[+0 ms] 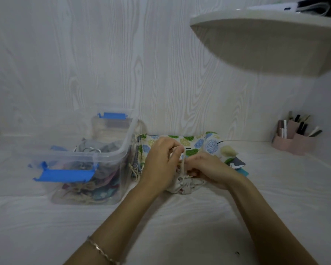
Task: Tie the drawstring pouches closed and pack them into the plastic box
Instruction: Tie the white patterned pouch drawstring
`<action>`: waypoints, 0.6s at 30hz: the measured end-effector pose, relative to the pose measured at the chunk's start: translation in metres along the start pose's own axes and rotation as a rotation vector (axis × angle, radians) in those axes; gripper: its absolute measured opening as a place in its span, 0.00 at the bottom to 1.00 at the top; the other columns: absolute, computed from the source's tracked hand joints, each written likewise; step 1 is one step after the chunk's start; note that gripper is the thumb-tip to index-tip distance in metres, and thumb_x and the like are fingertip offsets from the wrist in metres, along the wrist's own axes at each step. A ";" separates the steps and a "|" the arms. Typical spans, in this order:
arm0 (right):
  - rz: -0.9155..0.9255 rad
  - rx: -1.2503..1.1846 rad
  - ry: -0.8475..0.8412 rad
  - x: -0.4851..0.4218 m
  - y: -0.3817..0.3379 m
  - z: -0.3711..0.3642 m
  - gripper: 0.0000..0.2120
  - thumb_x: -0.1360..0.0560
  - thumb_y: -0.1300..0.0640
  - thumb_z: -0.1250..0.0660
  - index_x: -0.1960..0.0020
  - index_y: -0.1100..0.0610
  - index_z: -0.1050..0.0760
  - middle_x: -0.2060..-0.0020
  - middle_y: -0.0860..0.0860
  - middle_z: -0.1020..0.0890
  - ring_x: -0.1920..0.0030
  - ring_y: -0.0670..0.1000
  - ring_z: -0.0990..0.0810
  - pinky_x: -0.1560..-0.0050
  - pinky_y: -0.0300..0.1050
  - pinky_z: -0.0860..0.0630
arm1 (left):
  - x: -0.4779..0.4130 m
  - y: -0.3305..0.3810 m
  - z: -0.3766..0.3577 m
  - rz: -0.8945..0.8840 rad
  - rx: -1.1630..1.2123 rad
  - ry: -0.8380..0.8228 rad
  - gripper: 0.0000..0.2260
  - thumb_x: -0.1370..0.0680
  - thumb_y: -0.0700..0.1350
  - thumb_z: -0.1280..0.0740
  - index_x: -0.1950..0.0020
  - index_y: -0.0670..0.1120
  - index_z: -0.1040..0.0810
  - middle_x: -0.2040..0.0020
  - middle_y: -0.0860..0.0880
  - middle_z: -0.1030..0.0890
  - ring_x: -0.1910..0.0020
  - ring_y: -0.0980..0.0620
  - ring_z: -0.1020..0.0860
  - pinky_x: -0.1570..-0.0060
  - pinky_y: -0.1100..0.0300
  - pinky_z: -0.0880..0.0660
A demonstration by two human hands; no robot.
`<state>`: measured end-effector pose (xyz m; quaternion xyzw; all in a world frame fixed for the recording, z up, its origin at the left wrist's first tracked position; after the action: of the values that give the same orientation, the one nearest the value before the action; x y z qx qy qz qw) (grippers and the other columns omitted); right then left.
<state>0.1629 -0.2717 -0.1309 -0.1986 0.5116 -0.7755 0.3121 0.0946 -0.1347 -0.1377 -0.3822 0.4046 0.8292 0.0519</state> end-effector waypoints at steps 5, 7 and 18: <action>0.054 -0.040 -0.115 0.002 -0.001 -0.003 0.17 0.22 0.55 0.34 0.68 0.59 0.22 0.72 0.50 0.25 0.70 0.46 0.29 0.65 0.38 0.34 | 0.001 -0.008 0.000 0.121 -0.074 0.062 0.08 0.25 0.45 0.30 0.47 0.51 0.25 0.47 0.54 0.27 0.50 0.58 0.28 0.49 0.61 0.28; 0.049 -0.139 -0.054 0.000 0.000 0.001 0.18 0.23 0.50 0.33 0.67 0.59 0.24 0.70 0.52 0.25 0.66 0.49 0.29 0.60 0.41 0.33 | 0.003 -0.010 0.000 0.210 -0.061 0.075 0.13 0.26 0.47 0.29 0.44 0.51 0.28 0.46 0.54 0.28 0.51 0.58 0.27 0.51 0.62 0.28; 0.024 -0.419 0.229 -0.008 0.007 0.007 0.09 0.24 0.59 0.32 0.60 0.59 0.16 0.55 0.58 0.15 0.51 0.53 0.19 0.42 0.43 0.24 | 0.004 -0.003 -0.002 0.200 -0.027 -0.041 0.05 0.23 0.43 0.32 0.53 0.47 0.15 0.62 0.57 0.20 0.63 0.63 0.24 0.62 0.73 0.30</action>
<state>0.1748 -0.2731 -0.1340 -0.1637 0.6958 -0.6660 0.2133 0.0943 -0.1351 -0.1429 -0.3236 0.4285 0.8432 -0.0279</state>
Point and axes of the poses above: each hand's wrist, its own x-axis away from the middle knuckle, its own z-axis out of the back of the hand, y = z × x, the point moved 1 cm from there along -x, towards the middle knuckle
